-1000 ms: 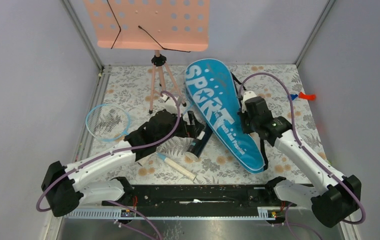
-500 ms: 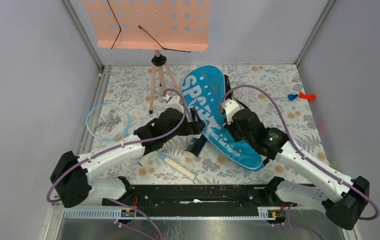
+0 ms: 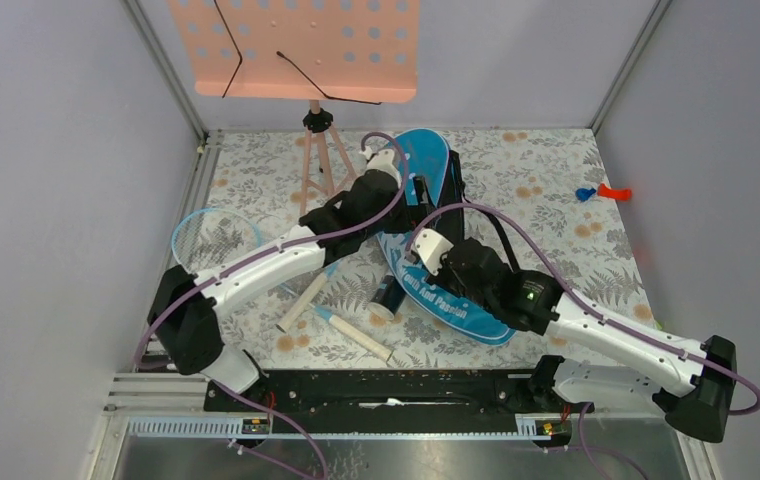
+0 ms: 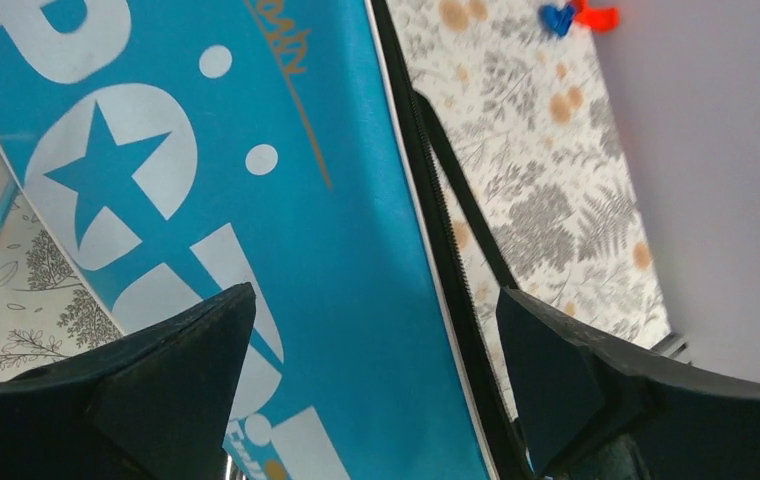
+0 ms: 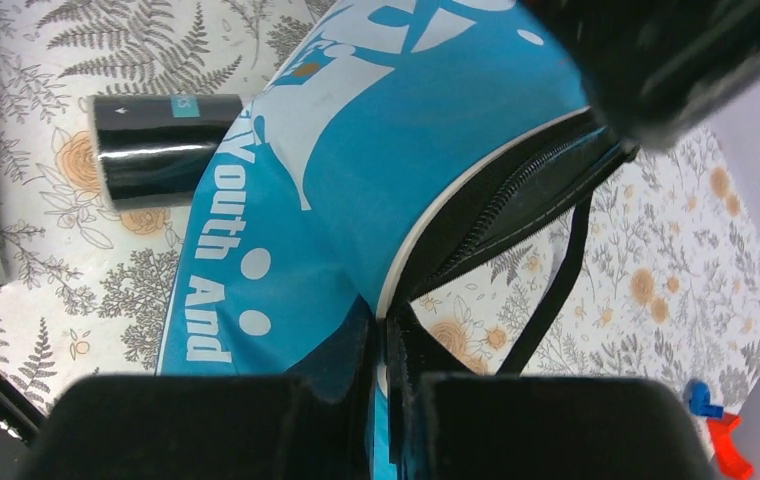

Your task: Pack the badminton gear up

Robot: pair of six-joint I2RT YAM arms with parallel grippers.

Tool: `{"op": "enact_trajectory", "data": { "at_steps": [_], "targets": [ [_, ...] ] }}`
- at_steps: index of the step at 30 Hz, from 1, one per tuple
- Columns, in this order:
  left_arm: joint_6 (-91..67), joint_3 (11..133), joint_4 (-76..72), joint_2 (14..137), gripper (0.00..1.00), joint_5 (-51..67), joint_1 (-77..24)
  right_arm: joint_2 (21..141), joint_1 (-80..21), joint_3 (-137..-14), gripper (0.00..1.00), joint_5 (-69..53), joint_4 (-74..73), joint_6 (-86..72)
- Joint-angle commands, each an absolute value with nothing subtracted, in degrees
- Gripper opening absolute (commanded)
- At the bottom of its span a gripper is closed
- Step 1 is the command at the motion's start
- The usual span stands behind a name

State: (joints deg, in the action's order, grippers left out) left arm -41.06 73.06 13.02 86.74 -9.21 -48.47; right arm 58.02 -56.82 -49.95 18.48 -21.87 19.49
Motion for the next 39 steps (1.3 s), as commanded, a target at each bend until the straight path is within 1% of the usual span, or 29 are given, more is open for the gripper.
{"op": "enact_trajectory", "data": {
  "at_steps": [1,5,9,10,12,14,17,18,19,20,21,23,24,25,26,28,29,33,35,39],
  "targets": [
    [-36.52,76.36,13.27,89.01,0.99,-3.38,-48.34,59.40,-60.73,-51.76,0.00,19.39,-18.02,23.19],
    [-32.14,77.10,14.72,90.64,0.99,-0.29,-48.47,62.87,-63.50,-53.90,0.00,22.26,-19.77,24.18],
    [-27.54,77.53,18.35,92.29,0.99,-2.05,-48.66,65.77,-65.05,-55.09,0.00,23.54,-20.30,24.68],
    [-26.99,77.72,19.54,92.63,0.97,-3.54,-48.75,66.16,-65.30,-55.12,0.00,24.09,-19.96,24.82],
    [-26.33,77.88,21.12,93.09,0.82,-6.42,-48.86,66.33,-65.67,-55.14,0.00,24.33,-19.57,24.96],
    [-25.44,77.78,21.88,93.27,0.59,-7.80,-48.84,65.52,-65.86,-54.58,0.00,23.90,-19.08,24.96],
    [-24.57,77.91,22.06,93.16,0.30,-8.82,-48.80,63.36,-65.83,-53.48,0.02,22.72,-18.25,24.74],
    [-24.48,78.01,21.95,92.92,0.13,-9.01,-48.86,62.55,-65.83,-53.11,0.03,22.34,-18.05,24.33],
    [-24.51,78.06,21.75,92.69,0.00,-9.11,-48.87,61.72,-65.83,-52.65,0.04,21.92,-17.83,23.70],
    [-24.42,77.99,21.21,92.35,0.00,-9.03,-48.81,60.76,-65.83,-52.27,0.08,21.30,-17.69,23.24],
    [-24.17,77.64,20.43,91.58,0.00,-8.71,-48.88,59.82,-65.83,-51.93,0.14,20.76,-17.42,22.54],
    [-24.04,76.16,18.00,90.05,0.00,-8.37,-48.95,57.54,-65.83,-50.87,0.35,20.61,-16.32,20.60],
    [-24.04,75.25,16.58,89.02,0.00,-8.35,-48.95,56.25,-65.83,-50.21,0.48,20.60,-15.63,19.46],
    [-24.14,74.23,15.19,87.99,0.00,-8.35,-48.91,54.59,-65.83,-49.36,0.58,20.72,-14.75,18.45],
    [-24.40,73.05,13.82,86.79,0.00,-8.53,-48.95,52.76,-65.84,-48.41,0.67,21.43,-13.40,17.00],
    [-24.82,69.94,10.54,84.49,0.00,-8.70,-48.95,48.71,-65.83,-46.42,0.93,23.18,-10.03,13.65],
    [-24.98,68.37,8.56,83.17,0.00,-8.59,-48.90,46.51,-65.87,-45.35,0.99,24.16,-8.05,11.57],
    [-25.78,62.06,0.54,78.01,0.00,-8.17,-48.93,37.90,-65.70,-41.43,1.00,33.21,-2.73,2.51],
    [-25.84,59.65,-2.59,75.65,0.00,-8.05,-48.95,36.40,-65.48,-41.32,1.00,38.75,-3.72,-1.67],
    [-25.81,55.42,-7.21,71.76,0.00,-7.07,-48.89,38.74,-63.56,-43.53,1.00,41.56,-8.39,-5.06]
  ]
}}
